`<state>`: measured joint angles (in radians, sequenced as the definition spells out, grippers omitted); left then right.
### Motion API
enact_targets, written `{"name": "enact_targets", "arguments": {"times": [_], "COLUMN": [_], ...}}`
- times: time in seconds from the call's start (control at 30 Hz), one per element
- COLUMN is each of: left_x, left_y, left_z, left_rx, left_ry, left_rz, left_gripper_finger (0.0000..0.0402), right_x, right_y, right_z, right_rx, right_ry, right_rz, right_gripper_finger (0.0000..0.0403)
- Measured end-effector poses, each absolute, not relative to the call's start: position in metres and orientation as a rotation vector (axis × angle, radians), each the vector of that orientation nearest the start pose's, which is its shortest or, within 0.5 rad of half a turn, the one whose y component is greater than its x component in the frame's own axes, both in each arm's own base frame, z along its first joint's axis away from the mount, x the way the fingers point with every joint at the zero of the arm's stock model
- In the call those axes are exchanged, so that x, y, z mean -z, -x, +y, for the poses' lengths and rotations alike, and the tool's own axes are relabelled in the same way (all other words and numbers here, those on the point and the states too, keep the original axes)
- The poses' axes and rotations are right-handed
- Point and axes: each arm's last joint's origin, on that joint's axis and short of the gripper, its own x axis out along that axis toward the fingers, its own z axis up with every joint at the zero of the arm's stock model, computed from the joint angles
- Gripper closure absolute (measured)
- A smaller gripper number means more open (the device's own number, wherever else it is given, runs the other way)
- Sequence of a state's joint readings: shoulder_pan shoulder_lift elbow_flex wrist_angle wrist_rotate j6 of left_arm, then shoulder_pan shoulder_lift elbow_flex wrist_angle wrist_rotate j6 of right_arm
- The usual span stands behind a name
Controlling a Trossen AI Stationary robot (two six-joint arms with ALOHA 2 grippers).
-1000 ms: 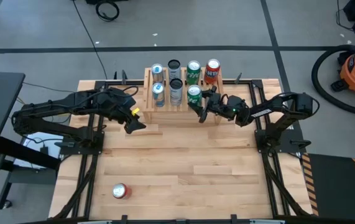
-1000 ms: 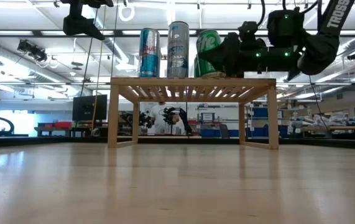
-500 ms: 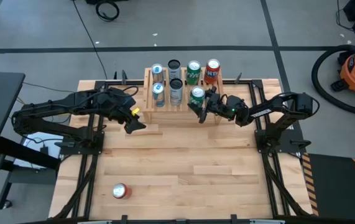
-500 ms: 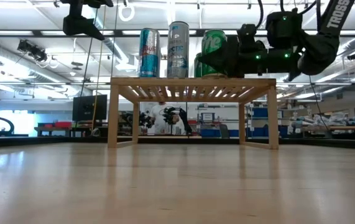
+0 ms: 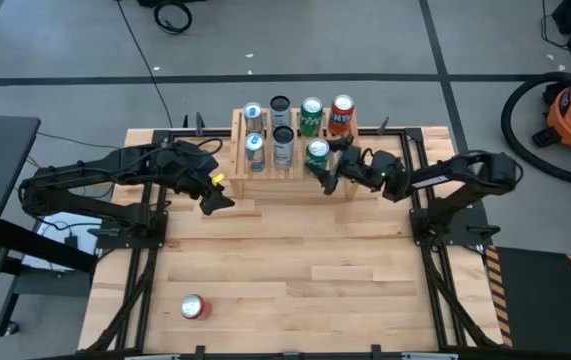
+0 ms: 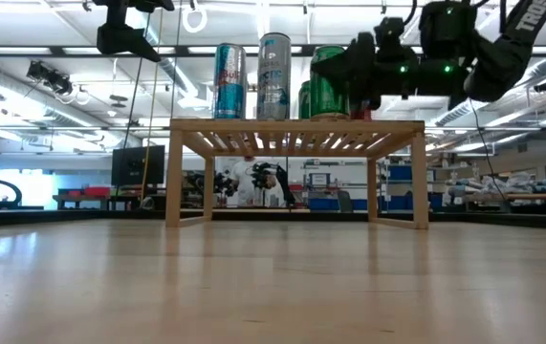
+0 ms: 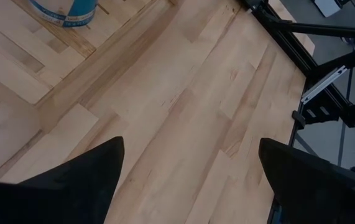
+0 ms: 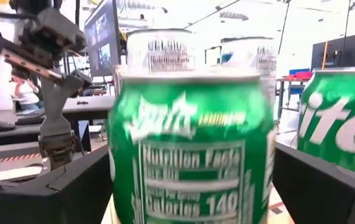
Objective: Place canned beverage on shelf
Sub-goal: Put the green soda can aligned with the other green soda can on the shelf
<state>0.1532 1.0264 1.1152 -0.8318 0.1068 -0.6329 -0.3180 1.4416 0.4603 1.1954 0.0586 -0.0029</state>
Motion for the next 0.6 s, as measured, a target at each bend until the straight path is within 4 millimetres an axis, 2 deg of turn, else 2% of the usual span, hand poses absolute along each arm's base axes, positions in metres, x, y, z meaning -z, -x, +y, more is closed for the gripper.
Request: {"name": "enact_targets", "arguments": {"times": [0.3,0.6], "left_x": [-0.346,-0.345], "left_y": [-0.191,-0.191], "left_z": [0.026,0.026], "left_rx": [-0.277,-0.277], "left_ry": [0.700,0.700], "left_rz": [0.701,0.701], "left_gripper_finger": [0.0028,0.0028], "right_x": [-0.237,-0.261], "right_y": [-0.237,-0.219], "right_z": [-0.074,-0.057], "right_rx": [0.337,0.254], "right_ry": [0.014,0.036], "right_rz": [-0.158,-0.204], "right_gripper_finger": [0.0004,0.0006]}}
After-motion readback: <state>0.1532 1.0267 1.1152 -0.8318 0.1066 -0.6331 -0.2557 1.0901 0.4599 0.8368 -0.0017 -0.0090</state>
